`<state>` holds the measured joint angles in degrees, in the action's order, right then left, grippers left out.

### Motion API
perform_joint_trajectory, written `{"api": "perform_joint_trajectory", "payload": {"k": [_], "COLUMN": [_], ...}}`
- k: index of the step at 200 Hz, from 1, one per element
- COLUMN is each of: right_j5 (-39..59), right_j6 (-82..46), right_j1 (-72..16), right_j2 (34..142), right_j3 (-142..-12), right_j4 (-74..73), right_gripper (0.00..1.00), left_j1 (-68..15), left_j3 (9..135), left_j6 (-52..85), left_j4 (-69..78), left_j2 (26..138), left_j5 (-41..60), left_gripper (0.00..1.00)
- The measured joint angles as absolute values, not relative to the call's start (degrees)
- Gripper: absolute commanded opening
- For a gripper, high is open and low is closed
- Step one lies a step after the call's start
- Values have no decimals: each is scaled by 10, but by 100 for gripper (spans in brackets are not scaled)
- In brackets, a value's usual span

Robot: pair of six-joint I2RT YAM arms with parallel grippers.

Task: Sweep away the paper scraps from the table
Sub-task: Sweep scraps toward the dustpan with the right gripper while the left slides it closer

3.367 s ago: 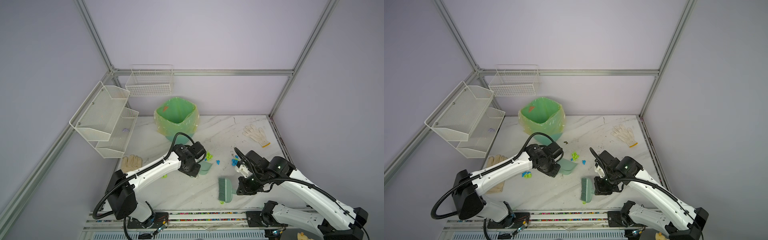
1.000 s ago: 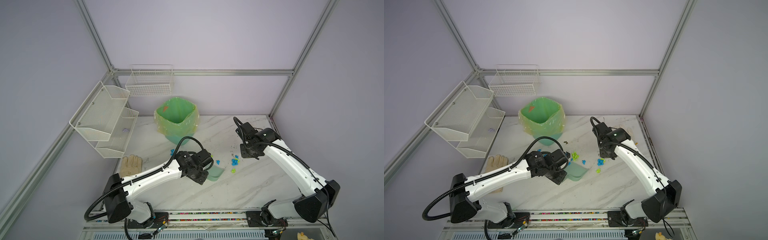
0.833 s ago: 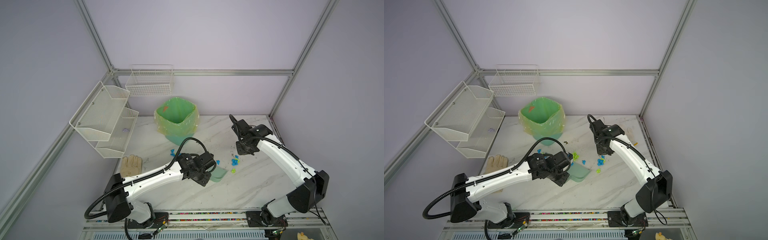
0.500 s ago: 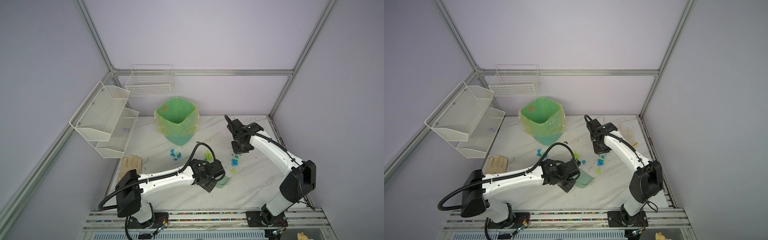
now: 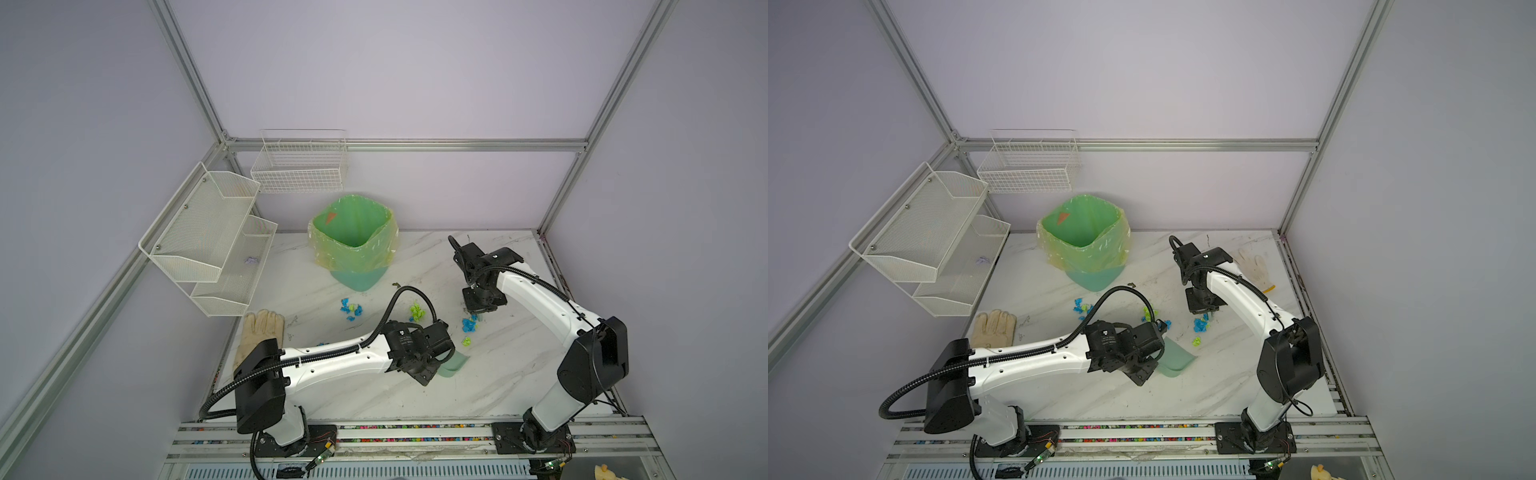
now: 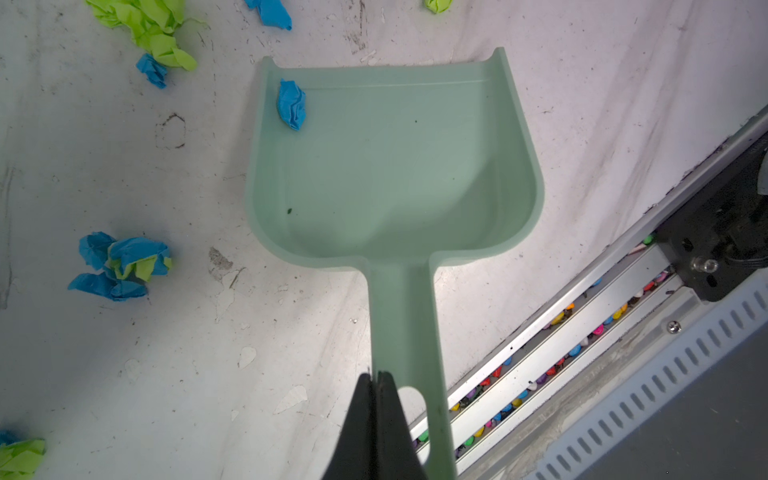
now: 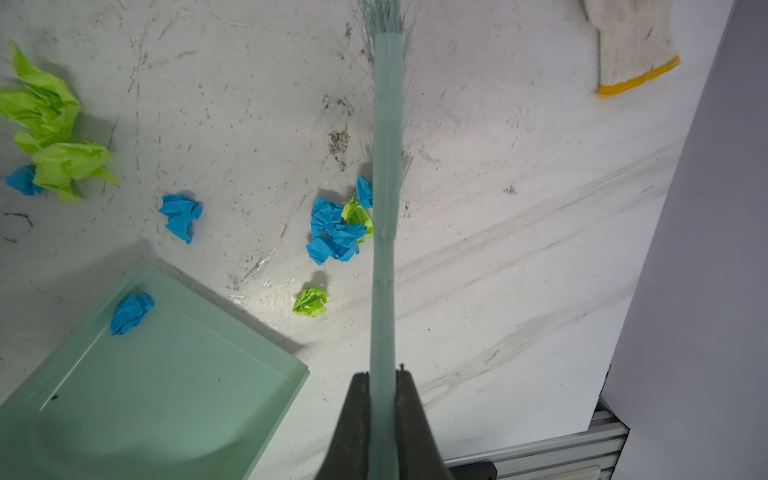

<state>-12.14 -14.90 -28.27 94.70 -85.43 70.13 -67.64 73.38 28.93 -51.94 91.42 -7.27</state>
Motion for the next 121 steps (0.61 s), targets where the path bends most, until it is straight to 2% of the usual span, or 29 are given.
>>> {"api": "perform_joint_trajectory", "payload": {"k": [73, 121], "right_j5": [-73, -9], "right_j6": [-147, -149], "right_j1": [-283, -287], "right_j2": [908, 868], "right_j3": [-826, -785], "right_j4": [703, 701], "right_gripper": [0, 0], "left_j1": [-676, -672], "left_j3": [734, 733], "left_j6": [283, 278], "left_j4": [-500, -487], "left_j2": [940, 959], "left_j5": [-67, -66], "left_gripper": [0, 0]}}
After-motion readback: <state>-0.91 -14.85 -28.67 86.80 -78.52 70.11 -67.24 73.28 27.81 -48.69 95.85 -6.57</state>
